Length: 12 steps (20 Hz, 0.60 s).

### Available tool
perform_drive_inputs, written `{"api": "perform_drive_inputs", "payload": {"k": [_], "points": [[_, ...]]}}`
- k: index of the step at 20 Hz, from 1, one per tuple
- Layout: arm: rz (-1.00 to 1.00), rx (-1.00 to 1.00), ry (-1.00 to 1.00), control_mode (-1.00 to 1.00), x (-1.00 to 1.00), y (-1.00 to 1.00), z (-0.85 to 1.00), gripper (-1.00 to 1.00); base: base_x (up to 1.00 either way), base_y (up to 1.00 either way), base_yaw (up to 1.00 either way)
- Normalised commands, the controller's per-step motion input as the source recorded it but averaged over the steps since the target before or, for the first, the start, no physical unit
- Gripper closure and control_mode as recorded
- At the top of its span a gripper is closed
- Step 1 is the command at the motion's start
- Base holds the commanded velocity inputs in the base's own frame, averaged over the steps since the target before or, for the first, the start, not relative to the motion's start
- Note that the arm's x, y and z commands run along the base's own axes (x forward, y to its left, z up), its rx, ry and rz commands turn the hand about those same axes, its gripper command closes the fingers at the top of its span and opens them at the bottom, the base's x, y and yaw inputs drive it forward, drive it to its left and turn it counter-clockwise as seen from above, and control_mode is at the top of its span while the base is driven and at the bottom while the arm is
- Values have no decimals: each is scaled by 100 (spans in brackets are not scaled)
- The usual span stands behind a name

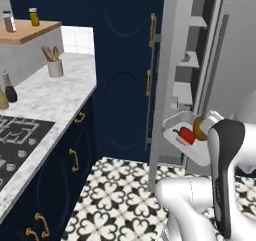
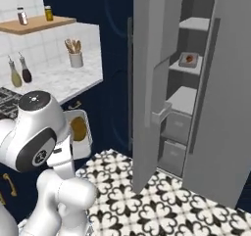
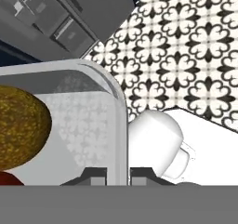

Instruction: Take the meat container that has the chicken drumstick and place it on the second highest rack of the freezer. Then take the vegetable container that has the bell pepper and avocado and place it on the highest rack of the freezer.

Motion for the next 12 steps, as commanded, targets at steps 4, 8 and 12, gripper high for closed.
{"api": "perform_drive_inputs", "payload": {"k": [4,8,12], "points": [[0,0,0,100,0,0,0,100,-53,-75,-32],[0,0,0,100,0,0,0,100,17,-89,-25],[0,0,0,100,0,0,0,100,96,-64,-21]]}}
